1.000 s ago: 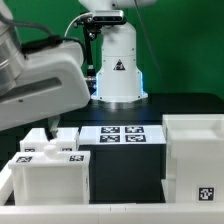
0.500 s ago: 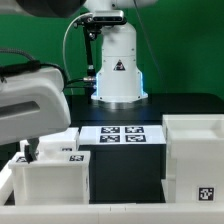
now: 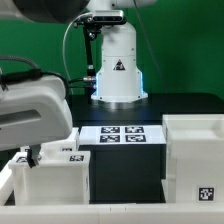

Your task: Assemble drawer

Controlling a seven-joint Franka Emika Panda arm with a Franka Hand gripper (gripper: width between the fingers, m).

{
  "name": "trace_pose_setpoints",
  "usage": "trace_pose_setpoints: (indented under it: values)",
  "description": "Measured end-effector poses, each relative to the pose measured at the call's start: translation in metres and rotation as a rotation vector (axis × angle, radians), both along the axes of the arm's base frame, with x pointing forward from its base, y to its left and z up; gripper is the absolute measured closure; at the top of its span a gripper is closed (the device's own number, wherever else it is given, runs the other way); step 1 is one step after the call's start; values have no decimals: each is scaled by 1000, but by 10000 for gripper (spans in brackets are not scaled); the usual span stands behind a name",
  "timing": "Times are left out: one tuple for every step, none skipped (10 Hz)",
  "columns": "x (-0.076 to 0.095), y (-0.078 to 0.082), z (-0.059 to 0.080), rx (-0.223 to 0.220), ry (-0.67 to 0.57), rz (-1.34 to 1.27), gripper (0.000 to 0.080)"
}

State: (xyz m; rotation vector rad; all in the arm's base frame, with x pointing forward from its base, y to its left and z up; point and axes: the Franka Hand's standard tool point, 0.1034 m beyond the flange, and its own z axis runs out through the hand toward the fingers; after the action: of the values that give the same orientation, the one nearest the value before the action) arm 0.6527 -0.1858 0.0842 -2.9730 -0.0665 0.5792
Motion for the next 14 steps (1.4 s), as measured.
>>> trace_pose_setpoints:
  values:
    - [-1,5,3,-12,0,-27,150]
    - [-5,6,0,-22,13,-58,150]
    - [-7,5,-8,-23,21,-66,150]
    - [-8,3,-13,-23,25,-69,150]
    - [-9,2,-16,-23,25,-70,150]
    - [-10,-1,-18,-23,25,-73,150]
    - [-9,-1,-19,-25,21,-73,150]
    - [-11,-1,-23,-25,23,-73,150]
    - [-14,0,-28,-25,27,-74,150]
    - [-17,1,-33,-25,31,-74,150]
    - [-21,3,-37,-22,41,-74,150]
    - [-26,7,-39,-15,67,-75,150]
    - [-30,8,-40,-9,87,-74,150]
    - [-29,7,-40,-10,83,-74,180]
